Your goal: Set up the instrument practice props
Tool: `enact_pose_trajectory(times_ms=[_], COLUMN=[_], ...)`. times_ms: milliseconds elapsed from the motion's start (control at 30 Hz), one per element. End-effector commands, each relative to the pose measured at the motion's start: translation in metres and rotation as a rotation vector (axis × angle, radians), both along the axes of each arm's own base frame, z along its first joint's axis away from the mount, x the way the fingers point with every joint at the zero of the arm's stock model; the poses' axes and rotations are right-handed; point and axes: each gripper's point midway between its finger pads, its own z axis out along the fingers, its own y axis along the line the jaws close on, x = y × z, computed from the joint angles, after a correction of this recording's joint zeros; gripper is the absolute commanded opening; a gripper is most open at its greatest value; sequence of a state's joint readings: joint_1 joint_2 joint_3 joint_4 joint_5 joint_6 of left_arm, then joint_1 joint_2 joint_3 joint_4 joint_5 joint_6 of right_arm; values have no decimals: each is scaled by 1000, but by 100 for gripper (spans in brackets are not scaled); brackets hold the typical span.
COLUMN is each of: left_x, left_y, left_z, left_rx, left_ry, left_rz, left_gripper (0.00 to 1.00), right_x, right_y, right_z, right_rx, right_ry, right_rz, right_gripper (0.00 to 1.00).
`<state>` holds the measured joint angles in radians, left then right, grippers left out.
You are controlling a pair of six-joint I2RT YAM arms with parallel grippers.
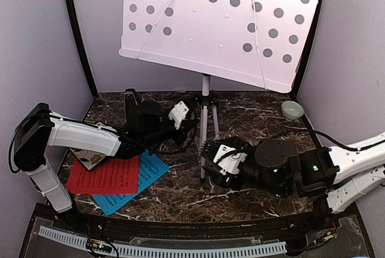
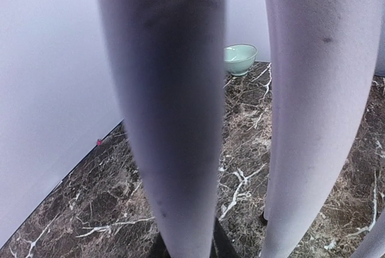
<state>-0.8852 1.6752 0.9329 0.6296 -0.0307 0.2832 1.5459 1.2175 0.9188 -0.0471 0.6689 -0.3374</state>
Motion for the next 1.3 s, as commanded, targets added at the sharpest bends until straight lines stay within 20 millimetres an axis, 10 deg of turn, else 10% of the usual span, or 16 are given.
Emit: enact_pose_trajectory(times_ms=[0, 300, 1267], left_x=[5, 5, 12], left_y=[19, 20, 22], left_z=[-47, -49, -50], left_rx=[174, 179, 197], left_ry=[32, 32, 18], left_rz=[25, 11, -1], left_gripper=[0, 0, 0], right_x=[41, 113, 190], right_y=[-45, -83, -24], right_z=[-6, -18, -45], right_rx=[210, 265, 282], right_ry=[117, 117, 186], right_rz=[-152, -251, -89], right_gripper=[68, 59, 35])
